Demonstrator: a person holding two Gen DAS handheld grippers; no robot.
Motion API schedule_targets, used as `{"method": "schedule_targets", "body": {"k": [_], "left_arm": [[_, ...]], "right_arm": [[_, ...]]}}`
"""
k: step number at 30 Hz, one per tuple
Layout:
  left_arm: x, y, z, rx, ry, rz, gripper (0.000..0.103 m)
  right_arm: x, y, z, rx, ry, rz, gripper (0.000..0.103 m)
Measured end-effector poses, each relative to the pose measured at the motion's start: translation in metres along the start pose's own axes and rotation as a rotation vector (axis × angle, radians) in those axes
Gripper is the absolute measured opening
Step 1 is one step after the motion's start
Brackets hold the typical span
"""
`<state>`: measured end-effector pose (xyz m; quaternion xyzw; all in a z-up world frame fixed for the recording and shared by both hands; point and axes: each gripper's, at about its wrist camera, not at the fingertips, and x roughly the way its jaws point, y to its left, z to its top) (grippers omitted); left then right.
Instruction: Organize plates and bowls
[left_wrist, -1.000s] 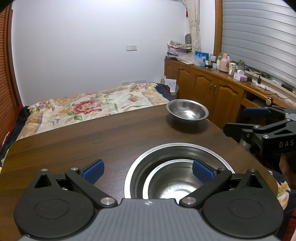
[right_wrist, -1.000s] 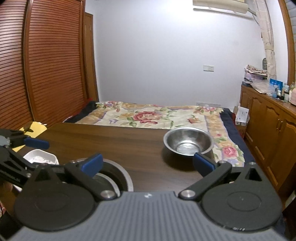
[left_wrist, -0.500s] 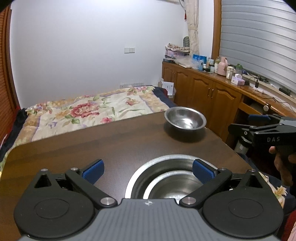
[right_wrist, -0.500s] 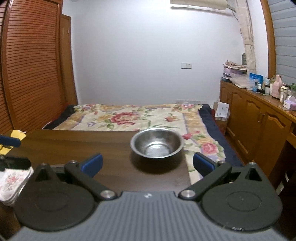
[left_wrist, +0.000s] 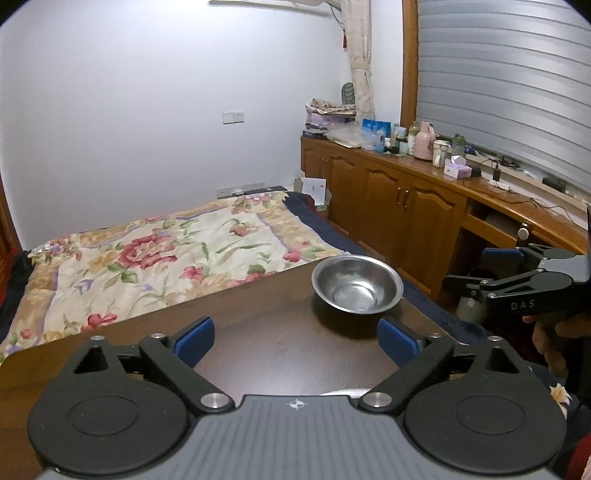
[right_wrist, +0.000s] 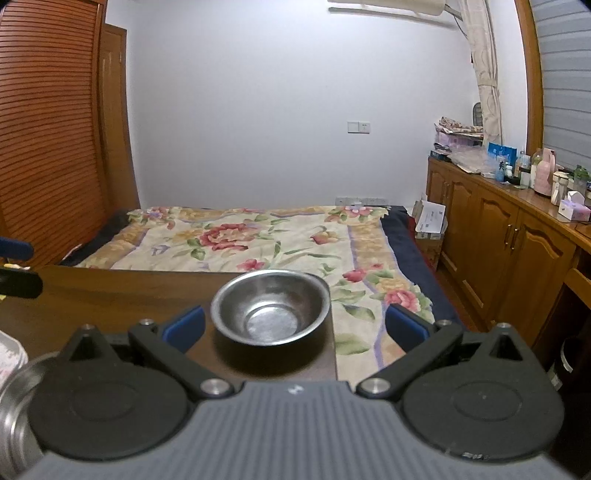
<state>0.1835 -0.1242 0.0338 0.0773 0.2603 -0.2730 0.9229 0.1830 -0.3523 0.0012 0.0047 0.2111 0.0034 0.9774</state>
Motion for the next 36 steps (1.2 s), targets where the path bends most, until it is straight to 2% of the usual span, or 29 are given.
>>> {"method": "schedule_targets", "body": {"k": [2,6,16,18,19,20,22,25,29,36], "left_arm": [[0.011,-0.001,0.005,0.005,0.011,-0.001,0.093],[0.035,-0.005,0.011,0.021,0.036,0.003,0.083],[0.088,-0.002,0.028,-0.003,0.09,-0.015,0.082],[0.098,-0.002,0.029,-0.009,0.103,-0.032,0.082],[0.102,-0.001,0.03,-0.013,0.109,-0.036,0.082],[0.107,-0.001,0.031,-0.017,0.116,-0.039,0.082],[0.115,-0.001,0.032,-0.017,0.127,-0.051,0.079],[0.13,0.0,0.035,-0.021,0.157,-0.067,0.07],[0.148,0.0,0.038,-0.027,0.191,-0.093,0.063],[0.177,-0.001,0.043,-0.033,0.237,-0.132,0.063]], "right_arm": [[0.005,-0.005,0.001,0.004,0.003,0.004,0.103],[0.021,-0.016,0.002,0.021,0.014,0.028,0.103],[0.055,-0.03,0.002,0.054,0.049,0.049,0.102],[0.06,-0.032,0.002,0.065,0.056,0.052,0.096],[0.064,-0.033,0.002,0.07,0.064,0.053,0.088],[0.067,-0.034,0.001,0.077,0.075,0.054,0.085],[0.073,-0.036,0.0,0.09,0.092,0.065,0.081],[0.08,-0.038,-0.002,0.113,0.118,0.077,0.068],[0.085,-0.038,-0.004,0.139,0.142,0.087,0.061],[0.091,-0.038,-0.006,0.164,0.17,0.104,0.056]]}}
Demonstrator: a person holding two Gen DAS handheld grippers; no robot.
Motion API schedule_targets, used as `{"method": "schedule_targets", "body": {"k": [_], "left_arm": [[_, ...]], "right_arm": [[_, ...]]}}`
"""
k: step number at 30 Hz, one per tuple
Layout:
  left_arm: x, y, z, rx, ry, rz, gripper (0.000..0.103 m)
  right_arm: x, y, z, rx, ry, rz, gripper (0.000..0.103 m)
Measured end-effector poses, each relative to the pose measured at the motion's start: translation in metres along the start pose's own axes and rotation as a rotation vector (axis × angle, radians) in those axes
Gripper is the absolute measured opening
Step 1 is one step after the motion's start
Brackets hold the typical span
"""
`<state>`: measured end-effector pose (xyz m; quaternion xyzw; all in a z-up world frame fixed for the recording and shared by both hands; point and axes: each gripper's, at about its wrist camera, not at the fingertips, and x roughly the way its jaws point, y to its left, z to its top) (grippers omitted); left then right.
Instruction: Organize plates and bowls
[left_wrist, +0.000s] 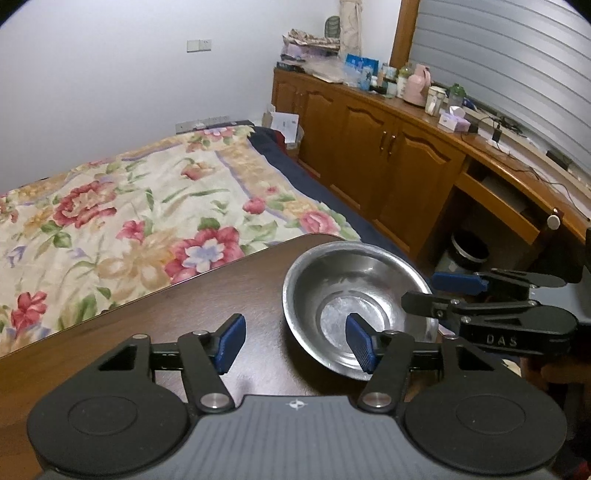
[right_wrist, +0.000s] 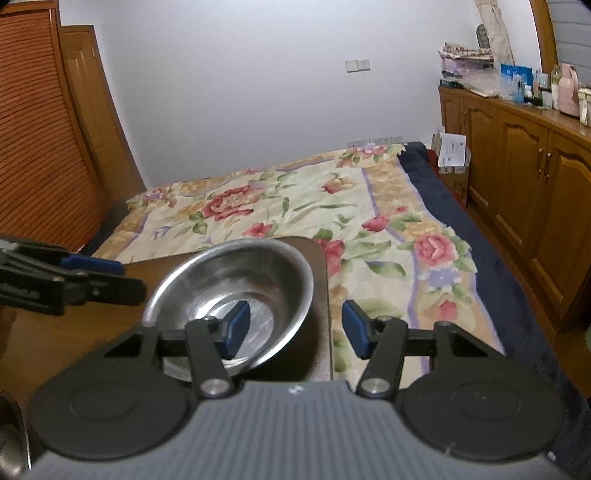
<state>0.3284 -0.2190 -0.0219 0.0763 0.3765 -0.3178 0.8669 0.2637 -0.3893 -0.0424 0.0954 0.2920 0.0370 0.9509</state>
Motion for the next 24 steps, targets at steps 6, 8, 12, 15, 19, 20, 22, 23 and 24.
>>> {"method": "schedule_targets", "body": {"k": [6,8,12,15,19,20,22,23,24], "left_arm": [[0.018,0.005,0.005,-0.017,0.037,-0.024,0.055],[0.023,0.007,0.007,-0.022,0.045,-0.039,0.054],[0.03,0.009,0.008,-0.037,0.061,-0.056,0.051],[0.034,0.01,0.008,-0.039,0.067,-0.057,0.048],[0.038,0.013,0.008,-0.047,0.078,-0.065,0.04],[0.038,0.014,0.007,-0.048,0.079,-0.071,0.037],[0.039,0.015,0.007,-0.055,0.084,-0.085,0.033],[0.039,0.015,0.007,-0.06,0.088,-0.093,0.028],[0.038,0.016,0.006,-0.063,0.091,-0.102,0.024]], "right_arm": [[0.002,0.002,-0.001,0.009,0.024,0.014,0.054],[0.003,0.002,0.0,0.011,0.027,0.019,0.053],[0.006,0.001,-0.001,0.025,0.046,0.034,0.049],[0.009,0.0,-0.001,0.035,0.056,0.038,0.046],[0.012,-0.002,-0.002,0.052,0.074,0.051,0.039],[0.013,-0.002,-0.002,0.055,0.077,0.057,0.033],[0.013,-0.002,-0.002,0.059,0.079,0.073,0.027],[0.012,-0.002,-0.001,0.062,0.079,0.078,0.025],[0.012,-0.001,-0.001,0.063,0.08,0.081,0.025]]}}
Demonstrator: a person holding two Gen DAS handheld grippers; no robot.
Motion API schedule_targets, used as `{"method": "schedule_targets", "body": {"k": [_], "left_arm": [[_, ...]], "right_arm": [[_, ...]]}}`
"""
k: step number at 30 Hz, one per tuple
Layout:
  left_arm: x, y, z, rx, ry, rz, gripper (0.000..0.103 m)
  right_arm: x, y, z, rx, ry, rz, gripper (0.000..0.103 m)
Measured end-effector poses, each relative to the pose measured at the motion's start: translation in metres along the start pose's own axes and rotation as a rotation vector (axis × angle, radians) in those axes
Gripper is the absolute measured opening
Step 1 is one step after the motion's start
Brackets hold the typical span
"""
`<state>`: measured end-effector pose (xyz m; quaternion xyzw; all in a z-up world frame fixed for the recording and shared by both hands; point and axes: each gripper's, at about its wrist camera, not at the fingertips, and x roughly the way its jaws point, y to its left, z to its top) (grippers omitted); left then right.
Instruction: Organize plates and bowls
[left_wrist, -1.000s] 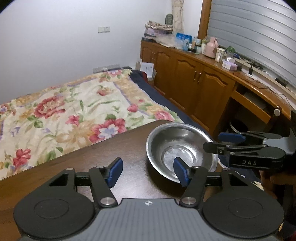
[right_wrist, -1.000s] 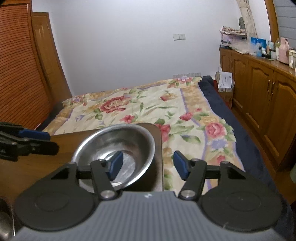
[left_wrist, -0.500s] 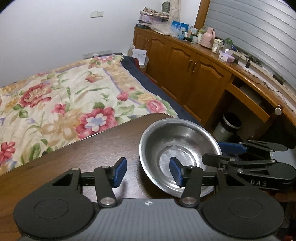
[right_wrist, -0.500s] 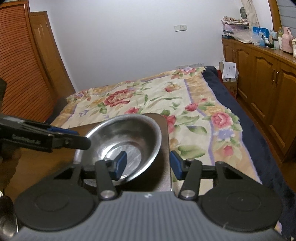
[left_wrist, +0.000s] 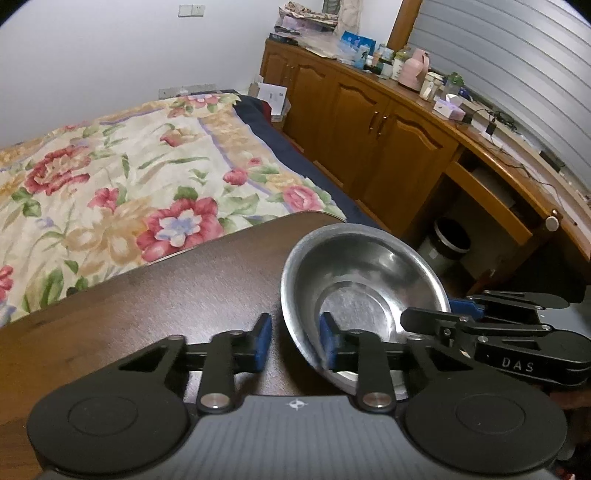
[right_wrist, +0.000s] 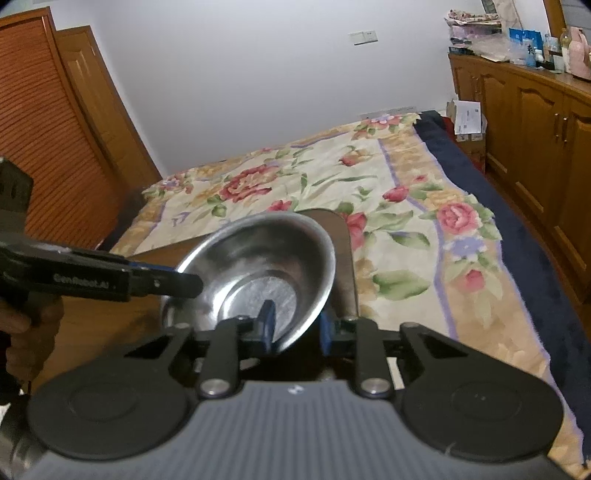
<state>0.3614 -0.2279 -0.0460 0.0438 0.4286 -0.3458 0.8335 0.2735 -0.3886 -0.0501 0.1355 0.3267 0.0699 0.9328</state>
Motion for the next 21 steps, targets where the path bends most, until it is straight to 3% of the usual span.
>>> {"method": "schedule_targets", "body": {"k": [6,21], "left_arm": [[-0.009,-0.001,-0.002,-0.01,-0.008,-0.002,0.021],[-0.059,-0.018,0.001,0.013,-0.1,-0.023,0.021]], "right_arm": [[-0.004,0.002,0.003,0.014,-0.002,0.004,0.017],[-0.043,0.016,0.022,-0.008,-0.069,0.009,0.016]]}}
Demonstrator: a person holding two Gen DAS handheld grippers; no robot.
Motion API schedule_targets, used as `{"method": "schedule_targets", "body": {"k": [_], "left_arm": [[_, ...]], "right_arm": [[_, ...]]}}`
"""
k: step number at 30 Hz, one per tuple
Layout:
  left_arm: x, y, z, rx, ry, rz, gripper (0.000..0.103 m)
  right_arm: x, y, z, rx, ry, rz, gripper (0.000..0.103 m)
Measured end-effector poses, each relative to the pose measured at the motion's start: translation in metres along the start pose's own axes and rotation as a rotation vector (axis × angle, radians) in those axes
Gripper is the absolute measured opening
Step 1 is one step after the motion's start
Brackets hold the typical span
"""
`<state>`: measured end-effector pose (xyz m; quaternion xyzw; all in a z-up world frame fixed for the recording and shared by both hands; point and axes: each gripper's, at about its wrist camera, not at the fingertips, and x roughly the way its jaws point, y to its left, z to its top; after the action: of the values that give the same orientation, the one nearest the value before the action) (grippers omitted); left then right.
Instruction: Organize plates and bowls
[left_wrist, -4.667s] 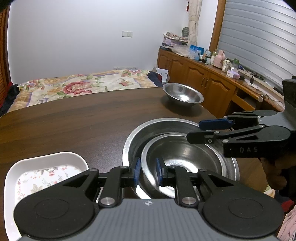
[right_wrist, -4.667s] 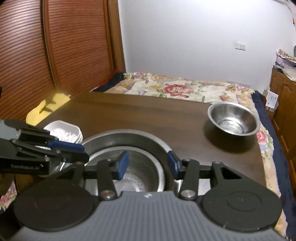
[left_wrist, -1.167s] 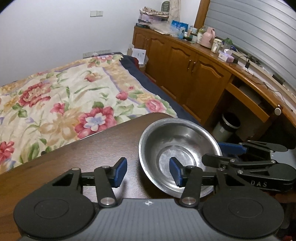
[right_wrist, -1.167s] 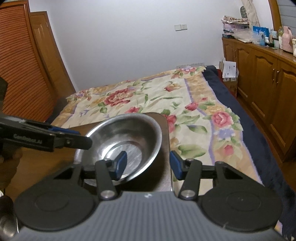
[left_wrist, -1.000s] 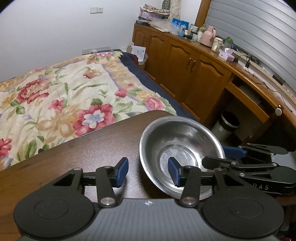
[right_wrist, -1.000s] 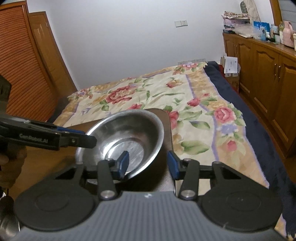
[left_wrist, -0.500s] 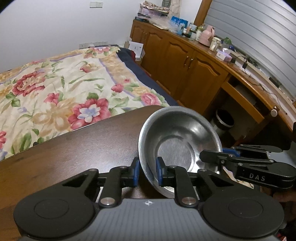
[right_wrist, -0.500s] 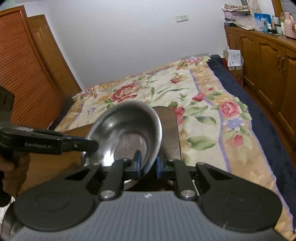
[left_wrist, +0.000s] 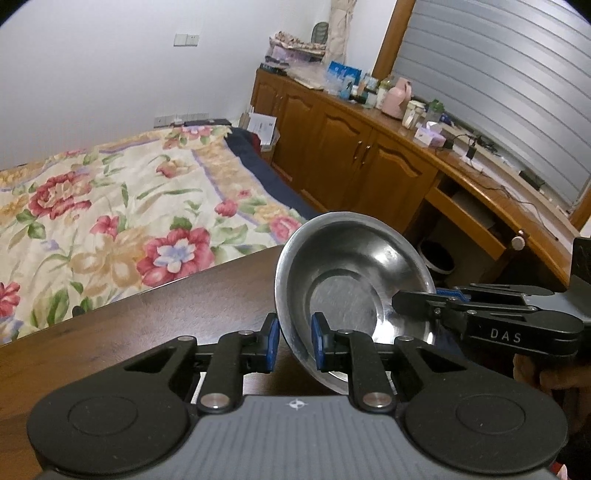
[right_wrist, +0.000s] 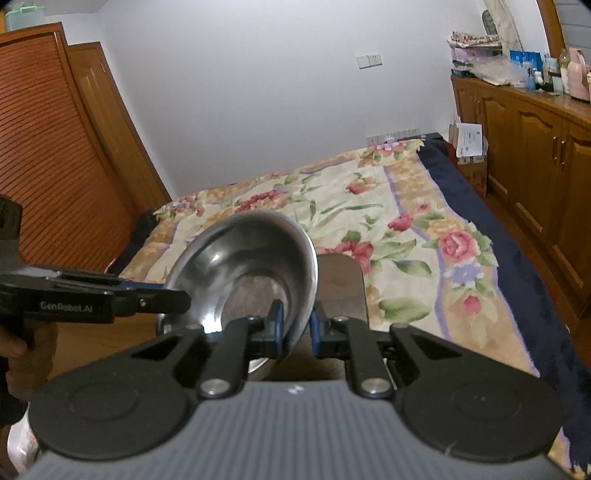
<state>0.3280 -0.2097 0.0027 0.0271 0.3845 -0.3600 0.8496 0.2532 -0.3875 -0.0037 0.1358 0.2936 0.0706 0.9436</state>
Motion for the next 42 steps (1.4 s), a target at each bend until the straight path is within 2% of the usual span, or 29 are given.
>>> {"method": "schedule_targets", "body": {"k": [20,33,42], "left_arm": [[-0.065,-0.036,-0.016,0.035,-0.076,-0.009,0.021],[-0.11,-0.031,-0.047,0.03,-0.1,0.006,0.021],[-0.128,-0.017,-0.08,0.007,-0.077,0.011,0.021]], "right_arm": [[-0.047,0.018,0.004,-0.016,-0.057,0.012,0.016],[-0.059,0.049,-0.017,-0.034,-0.044,0.047,0.016],[-0.054,0.074,-0.046,-0.035,0.013,0.077,0.016]]}}
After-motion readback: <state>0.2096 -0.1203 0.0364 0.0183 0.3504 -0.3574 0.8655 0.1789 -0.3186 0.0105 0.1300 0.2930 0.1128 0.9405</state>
